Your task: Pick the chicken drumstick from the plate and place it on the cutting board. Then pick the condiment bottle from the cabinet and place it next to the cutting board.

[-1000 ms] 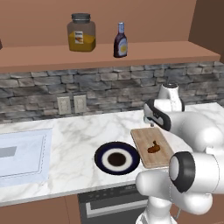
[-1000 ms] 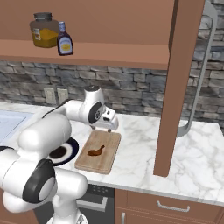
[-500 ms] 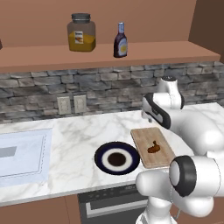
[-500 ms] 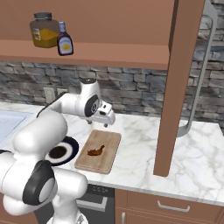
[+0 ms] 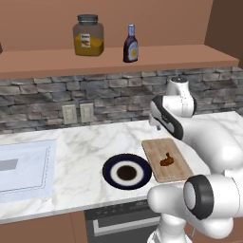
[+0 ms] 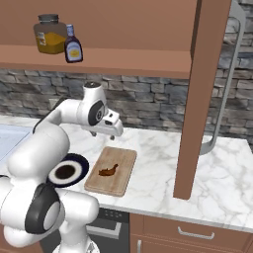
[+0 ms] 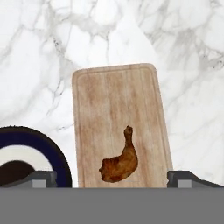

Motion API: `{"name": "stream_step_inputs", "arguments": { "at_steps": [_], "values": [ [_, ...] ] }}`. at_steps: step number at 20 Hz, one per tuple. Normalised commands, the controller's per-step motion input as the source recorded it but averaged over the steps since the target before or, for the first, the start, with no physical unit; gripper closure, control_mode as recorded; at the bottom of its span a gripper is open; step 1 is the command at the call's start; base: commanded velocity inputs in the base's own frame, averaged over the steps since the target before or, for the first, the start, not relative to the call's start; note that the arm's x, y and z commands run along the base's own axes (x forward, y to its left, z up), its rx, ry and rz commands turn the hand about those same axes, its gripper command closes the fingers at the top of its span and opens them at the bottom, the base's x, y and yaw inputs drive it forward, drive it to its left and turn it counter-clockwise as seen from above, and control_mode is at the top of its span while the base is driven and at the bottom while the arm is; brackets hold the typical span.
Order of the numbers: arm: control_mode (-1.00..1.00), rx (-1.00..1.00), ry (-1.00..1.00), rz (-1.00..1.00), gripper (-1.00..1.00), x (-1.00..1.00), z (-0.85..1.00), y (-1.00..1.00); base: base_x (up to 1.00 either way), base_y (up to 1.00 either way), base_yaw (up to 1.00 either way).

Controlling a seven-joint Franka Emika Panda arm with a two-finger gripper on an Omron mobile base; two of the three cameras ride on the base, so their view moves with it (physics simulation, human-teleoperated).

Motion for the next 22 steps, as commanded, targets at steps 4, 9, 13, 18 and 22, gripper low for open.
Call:
{"name": "stream_step_inputs", "arguments": {
  "at_steps": [4,9,13,18,22],
  "values": [
    [-1.0,0.02,0.01,0.0,-1.0,-0.14,0.12,0.27,0.0,0.0,0.0],
    [-1.0,0.04,0.03,0.0,-1.0,-0.15,0.08,0.23,0.0,0.0,0.0],
    [-1.0,0.07,0.04,0.0,-1.0,-0.17,0.04,0.2,0.0,0.0,0.0],
    [-1.0,0.11,0.02,0.0,-1.0,-0.21,0.0,0.2,0.0,0.0,0.0],
    [-1.0,0.12,0.0,0.0,-1.0,-0.18,0.02,0.2,0.0,0.0,0.0]
  ]
}}
